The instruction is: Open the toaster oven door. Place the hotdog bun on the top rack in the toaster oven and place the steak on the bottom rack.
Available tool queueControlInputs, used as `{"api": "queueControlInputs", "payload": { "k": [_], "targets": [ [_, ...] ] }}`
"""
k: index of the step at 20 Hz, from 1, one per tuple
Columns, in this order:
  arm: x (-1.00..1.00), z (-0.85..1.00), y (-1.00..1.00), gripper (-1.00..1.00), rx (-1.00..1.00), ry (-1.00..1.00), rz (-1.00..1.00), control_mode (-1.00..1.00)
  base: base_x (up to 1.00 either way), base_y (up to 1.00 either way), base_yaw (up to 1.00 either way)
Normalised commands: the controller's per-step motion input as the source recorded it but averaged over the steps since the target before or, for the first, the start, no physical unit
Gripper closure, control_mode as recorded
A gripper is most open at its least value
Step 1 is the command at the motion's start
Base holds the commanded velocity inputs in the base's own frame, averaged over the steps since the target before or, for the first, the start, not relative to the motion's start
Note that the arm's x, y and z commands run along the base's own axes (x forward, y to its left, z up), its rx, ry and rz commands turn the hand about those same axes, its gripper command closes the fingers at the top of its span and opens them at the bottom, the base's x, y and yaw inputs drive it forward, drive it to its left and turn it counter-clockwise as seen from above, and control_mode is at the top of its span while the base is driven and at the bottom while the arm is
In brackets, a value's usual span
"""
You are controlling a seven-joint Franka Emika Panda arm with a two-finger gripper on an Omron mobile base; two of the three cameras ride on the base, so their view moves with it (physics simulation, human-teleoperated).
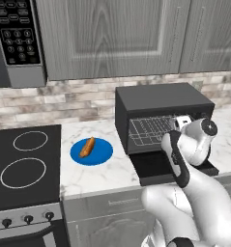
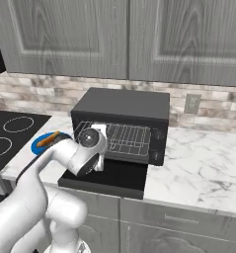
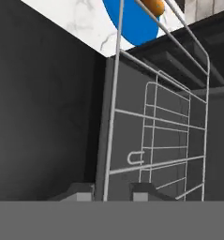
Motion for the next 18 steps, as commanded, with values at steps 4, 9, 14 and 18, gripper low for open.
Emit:
{"api": "queueControlInputs", "payload": {
  "k": [4,9,14,18],
  "targets": [
    [-0.47,1.00,-0.02,-1.00,-0.17,0.01,0.05,-1.00,0.00,0.00,0.00],
    [-0.67,0.96,0.66,-1.00,-0.25,0.11,0.22,-1.00,0.00,0.00,0.00],
    [-0.32,0.83,1.00,-1.00,-0.34,0.30,0.34,-1.00,0.00,0.00,0.00],
    [-0.02,0.24,1.00,-1.00,-0.36,0.34,0.28,-1.00,0.00,0.00,0.00]
  ]
}}
